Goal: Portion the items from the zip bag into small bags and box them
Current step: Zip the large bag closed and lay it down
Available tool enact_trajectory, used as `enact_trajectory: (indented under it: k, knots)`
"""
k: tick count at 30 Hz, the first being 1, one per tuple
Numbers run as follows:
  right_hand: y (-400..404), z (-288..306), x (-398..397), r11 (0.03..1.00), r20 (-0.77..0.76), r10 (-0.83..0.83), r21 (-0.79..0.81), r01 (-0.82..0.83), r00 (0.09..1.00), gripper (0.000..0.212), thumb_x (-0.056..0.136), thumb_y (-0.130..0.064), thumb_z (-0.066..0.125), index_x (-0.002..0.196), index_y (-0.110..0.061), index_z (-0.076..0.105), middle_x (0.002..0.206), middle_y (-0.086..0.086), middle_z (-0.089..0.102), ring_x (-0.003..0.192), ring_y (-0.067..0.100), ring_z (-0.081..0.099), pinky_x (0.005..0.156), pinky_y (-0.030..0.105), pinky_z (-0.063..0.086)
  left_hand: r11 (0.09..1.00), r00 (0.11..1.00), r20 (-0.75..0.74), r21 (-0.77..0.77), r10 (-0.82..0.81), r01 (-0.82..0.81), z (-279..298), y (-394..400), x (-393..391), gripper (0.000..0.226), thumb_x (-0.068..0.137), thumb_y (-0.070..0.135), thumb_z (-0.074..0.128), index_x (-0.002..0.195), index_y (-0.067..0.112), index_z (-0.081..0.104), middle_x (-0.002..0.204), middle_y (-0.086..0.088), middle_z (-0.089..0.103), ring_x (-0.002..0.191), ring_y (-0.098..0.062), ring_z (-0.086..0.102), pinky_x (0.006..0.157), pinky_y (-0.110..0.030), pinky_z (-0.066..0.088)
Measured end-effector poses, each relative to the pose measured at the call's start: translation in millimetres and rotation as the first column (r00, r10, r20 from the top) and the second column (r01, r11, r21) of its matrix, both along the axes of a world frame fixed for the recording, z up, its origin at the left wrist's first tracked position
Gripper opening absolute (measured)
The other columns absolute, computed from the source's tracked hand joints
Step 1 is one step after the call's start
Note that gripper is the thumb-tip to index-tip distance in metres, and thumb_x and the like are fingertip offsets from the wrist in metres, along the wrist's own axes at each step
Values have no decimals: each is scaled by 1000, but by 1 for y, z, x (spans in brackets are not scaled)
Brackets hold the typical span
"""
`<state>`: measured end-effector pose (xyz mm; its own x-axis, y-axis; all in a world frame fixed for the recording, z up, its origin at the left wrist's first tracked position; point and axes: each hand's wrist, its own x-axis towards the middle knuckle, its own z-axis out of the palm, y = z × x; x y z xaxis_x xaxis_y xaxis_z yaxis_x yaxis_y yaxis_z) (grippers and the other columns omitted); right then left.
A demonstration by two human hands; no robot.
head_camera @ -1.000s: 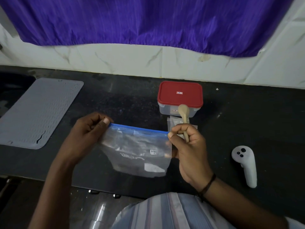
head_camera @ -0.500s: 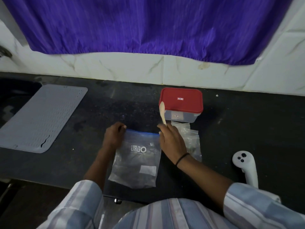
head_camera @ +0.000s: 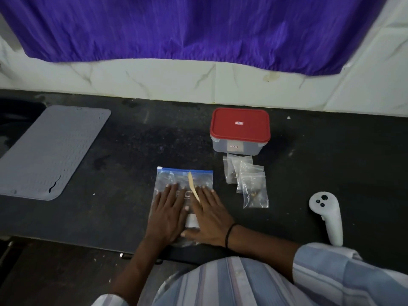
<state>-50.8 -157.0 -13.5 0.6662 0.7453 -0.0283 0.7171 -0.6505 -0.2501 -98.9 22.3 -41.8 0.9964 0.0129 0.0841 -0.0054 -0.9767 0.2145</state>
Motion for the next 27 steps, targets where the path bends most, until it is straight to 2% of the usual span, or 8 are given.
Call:
enact_trajectory:
  k: [4,7,11,14,17,20,23,27]
  knots:
    - [-1,-5,2,999,-13,-6,-32,5,1000,105,80,-79,35,153,-6,19,159,20,18,148,35,11,120,52,11,995,993,-101,85,54,-46,4,-7,3,70,97,59,25,156,22,30,164,-9,21,151,-34,20,116,-58,20]
    - [-1,-3,3,999,17,-5,-33,6,1000,96,84,-75,34,149,-5,30,154,22,30,145,36,24,117,53,21,995,993,-104,95,52,-42,2,-5,3,70,98,60,20,156,23,29,165,-9,20,151,-35,19,117,-57,18]
    - [0,3,9,992,124,30,120,-45,992,48,95,-22,37,138,-5,49,137,24,52,132,39,45,110,50,37,997,995,-59,-1,78,-78,1,-4,5,59,102,47,20,154,22,33,162,-7,28,149,-33,26,117,-52,15]
    - [4,19,18,979,71,16,199,-30,997,71,84,4,37,150,-22,32,141,29,45,123,46,50,99,51,47,983,995,5,-154,102,-100,2,-1,7,58,97,35,34,147,8,41,153,-14,43,143,-33,38,115,-50,21]
    - [6,33,20,988,44,59,142,-65,997,88,86,13,41,149,-38,6,151,35,23,131,55,38,105,53,39,955,990,28,-271,137,-124,1,5,7,59,95,34,34,141,-1,46,146,-17,50,136,-34,47,116,-54,25]
    - [5,28,23,991,-6,68,114,-66,998,89,88,11,40,146,-42,-2,155,33,12,136,54,31,113,50,30,930,989,25,-344,147,-130,2,6,9,58,94,36,35,141,3,45,143,-13,52,133,-31,49,116,-54,26]
    - [3,15,28,989,56,28,141,-35,998,71,90,-7,59,151,-27,27,151,29,30,131,47,43,107,48,38,918,988,28,-375,149,-128,0,8,9,66,91,36,38,148,3,38,150,-13,46,139,-27,43,119,-48,21]
    - [1,3,37,993,-92,75,101,-66,993,58,103,-49,19,153,-21,24,159,7,24,147,25,21,121,40,17,892,984,41,-430,175,-140,4,7,8,69,88,34,41,149,3,36,152,-12,44,140,-22,39,120,-45,20]
